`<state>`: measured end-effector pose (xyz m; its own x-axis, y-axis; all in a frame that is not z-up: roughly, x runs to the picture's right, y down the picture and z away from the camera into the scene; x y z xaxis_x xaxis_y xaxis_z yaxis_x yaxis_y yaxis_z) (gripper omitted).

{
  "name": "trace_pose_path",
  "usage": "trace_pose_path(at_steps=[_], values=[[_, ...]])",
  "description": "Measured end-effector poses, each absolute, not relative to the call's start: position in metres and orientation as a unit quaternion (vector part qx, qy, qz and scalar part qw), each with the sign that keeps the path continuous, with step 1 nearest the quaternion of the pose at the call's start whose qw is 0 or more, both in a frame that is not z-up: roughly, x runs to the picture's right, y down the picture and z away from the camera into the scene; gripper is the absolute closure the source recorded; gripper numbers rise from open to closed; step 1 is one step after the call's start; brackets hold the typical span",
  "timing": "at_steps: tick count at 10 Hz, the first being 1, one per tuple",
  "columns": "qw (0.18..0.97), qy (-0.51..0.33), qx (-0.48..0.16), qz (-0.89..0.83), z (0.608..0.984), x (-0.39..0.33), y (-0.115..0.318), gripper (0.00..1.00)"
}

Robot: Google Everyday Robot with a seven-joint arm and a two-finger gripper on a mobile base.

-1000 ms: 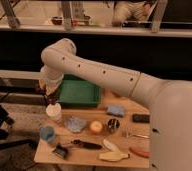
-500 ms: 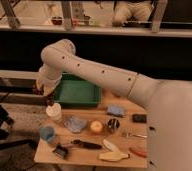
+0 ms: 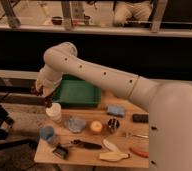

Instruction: Place grapes in paper cup

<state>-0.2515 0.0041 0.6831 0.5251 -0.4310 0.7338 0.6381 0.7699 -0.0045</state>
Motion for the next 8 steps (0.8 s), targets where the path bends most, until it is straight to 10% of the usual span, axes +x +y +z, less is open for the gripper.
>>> trace_pose_path(at_steps=[8], values=[[0.862,-0.423,-0.098,-0.263,0.6865,-0.2463,0.0153,1.00]])
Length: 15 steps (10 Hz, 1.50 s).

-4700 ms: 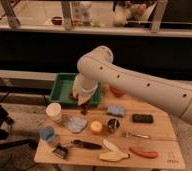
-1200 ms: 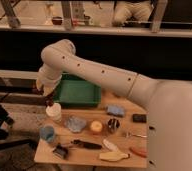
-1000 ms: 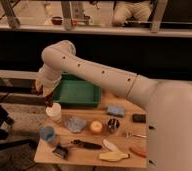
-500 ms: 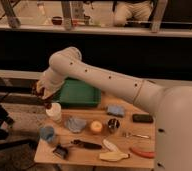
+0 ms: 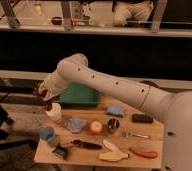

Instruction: Place grapes in paper cup

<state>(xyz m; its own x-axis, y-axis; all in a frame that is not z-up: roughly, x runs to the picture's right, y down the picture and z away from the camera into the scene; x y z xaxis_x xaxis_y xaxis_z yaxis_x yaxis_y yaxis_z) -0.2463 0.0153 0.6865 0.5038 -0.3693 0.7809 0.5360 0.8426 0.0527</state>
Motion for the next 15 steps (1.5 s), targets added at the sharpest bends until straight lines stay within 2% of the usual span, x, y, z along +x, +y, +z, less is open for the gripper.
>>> trace_pose_path(at_steps=[6,15], values=[[0.853,-0.446,-0.069,-0.262,0.698,-0.253,0.019,1.00],[0.854,-0.453,-0.060,-0.251,0.714,-0.245,0.031,1.00]])
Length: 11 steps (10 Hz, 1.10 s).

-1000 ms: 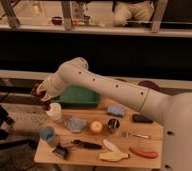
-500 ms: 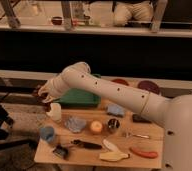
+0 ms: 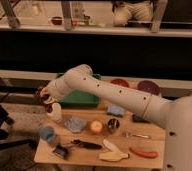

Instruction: Place grapes in paper cup

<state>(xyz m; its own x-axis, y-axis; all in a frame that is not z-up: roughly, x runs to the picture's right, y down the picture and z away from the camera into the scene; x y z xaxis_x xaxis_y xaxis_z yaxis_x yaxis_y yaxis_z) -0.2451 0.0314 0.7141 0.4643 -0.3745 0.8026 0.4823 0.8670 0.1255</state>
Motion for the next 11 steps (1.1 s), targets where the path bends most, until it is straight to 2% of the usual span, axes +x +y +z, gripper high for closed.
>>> trace_pose_path(at_steps=[11], values=[[0.857,-0.447,-0.053,-0.252,0.727,-0.242,0.036,1.00]])
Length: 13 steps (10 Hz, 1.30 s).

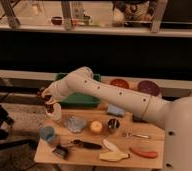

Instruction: Place grapes in paper cup

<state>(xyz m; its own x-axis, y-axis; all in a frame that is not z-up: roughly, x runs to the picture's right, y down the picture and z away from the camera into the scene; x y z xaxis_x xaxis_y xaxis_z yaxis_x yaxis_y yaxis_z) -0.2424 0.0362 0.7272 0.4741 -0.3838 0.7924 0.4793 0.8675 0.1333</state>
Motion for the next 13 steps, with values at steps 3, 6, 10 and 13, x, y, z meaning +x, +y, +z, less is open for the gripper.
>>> trace_pose_path(at_steps=[3,6,10,13], values=[[0.859,-0.442,-0.055,-0.254,0.7283,-0.2409,0.0379,1.00],[0.862,-0.433,-0.057,-0.259,0.7293,-0.2399,0.0395,1.00],[0.859,-0.429,-0.053,-0.275,0.7245,-0.2440,0.0387,0.84],[0.857,-0.427,-0.050,-0.284,0.7213,-0.2458,0.0378,0.53]])
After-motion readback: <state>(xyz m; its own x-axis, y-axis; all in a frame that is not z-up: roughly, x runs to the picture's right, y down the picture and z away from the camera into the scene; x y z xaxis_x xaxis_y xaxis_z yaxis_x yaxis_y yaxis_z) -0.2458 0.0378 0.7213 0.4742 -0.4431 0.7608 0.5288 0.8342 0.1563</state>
